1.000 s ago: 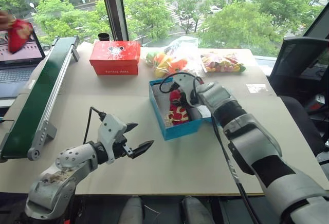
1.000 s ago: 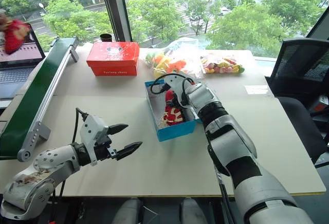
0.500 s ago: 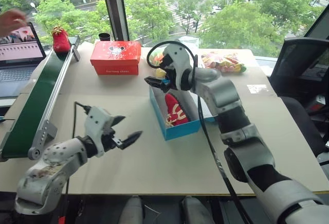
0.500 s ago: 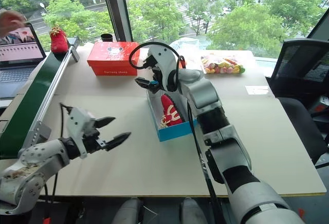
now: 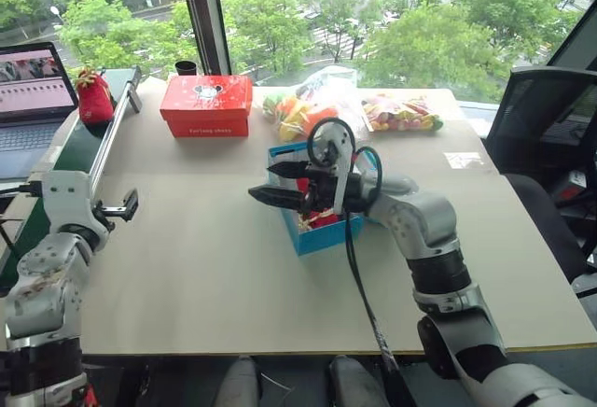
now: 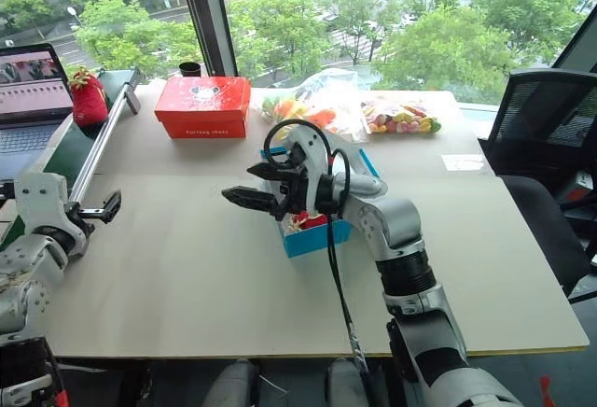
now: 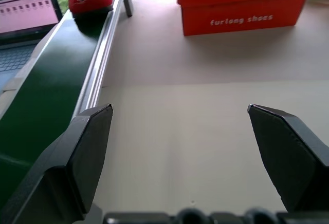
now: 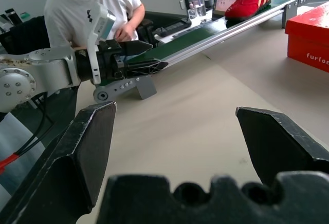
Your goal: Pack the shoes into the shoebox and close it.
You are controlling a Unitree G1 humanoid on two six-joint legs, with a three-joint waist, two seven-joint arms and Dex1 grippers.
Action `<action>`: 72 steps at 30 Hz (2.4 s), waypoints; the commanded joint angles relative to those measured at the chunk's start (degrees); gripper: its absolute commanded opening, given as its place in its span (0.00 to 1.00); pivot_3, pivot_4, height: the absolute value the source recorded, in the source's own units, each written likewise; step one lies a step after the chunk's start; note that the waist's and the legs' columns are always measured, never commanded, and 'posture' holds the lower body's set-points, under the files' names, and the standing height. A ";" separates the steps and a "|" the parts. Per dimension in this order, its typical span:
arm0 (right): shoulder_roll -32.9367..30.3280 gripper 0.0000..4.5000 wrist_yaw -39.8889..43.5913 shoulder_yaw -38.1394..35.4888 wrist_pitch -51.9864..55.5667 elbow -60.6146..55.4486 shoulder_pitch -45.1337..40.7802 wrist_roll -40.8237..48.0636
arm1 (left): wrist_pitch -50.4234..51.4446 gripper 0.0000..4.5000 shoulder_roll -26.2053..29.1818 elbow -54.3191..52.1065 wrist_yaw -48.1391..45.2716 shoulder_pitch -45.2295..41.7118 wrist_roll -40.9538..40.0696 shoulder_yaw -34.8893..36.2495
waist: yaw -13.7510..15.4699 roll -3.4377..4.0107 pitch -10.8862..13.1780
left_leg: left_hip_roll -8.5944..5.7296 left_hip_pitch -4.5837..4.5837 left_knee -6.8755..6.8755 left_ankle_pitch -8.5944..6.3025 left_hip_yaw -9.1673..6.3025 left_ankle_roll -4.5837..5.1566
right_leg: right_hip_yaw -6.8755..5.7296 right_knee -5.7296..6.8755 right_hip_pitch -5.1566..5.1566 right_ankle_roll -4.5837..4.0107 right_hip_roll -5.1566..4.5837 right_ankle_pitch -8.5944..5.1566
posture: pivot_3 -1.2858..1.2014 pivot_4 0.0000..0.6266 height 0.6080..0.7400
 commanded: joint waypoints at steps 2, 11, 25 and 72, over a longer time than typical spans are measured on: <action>-1.14 0.99 1.57 2.74 -5.78 -2.56 1.94 -2.01 | -6.18 1.00 3.22 8.23 0.11 -4.01 2.25 2.61 | 0.14 -0.01 -0.01 | 0.00 0.00 0.02 0.00 -0.01 0.00 | -0.02 0.02 0.00 0.00 0.00 0.00 | 0.52 0.24 0.99; -2.15 0.99 -2.46 4.35 -15.89 1.43 2.86 -10.05 | -17.31 1.00 11.00 31.06 -5.01 -13.06 4.09 1.84 | -0.08 -0.03 -0.02 | 0.01 0.03 0.00 0.02 0.00 -0.03 | -0.03 0.07 -0.03 0.00 0.03 0.00 | 0.52 0.24 0.99; -2.07 0.99 -6.68 3.11 -21.24 3.44 2.30 -13.74 | -30.50 1.00 14.00 56.65 -10.35 -25.10 7.36 -2.54 | 0.01 -0.06 -0.03 | 0.00 0.03 0.01 0.02 0.01 -0.03 | -0.04 0.13 -0.03 0.00 0.02 0.00 | 0.52 0.24 0.99; 7.42 1.00 -27.20 -28.77 9.53 10.33 -9.77 15.31 | 0.24 0.20 -8.92 3.10 -6.48 -31.98 -10.46 -13.21 | 0.37 -0.37 0.01 | -0.02 0.15 0.03 0.18 -0.04 -0.08 | -0.05 0.52 -0.01 -0.03 -0.02 0.00 | 0.52 0.24 0.99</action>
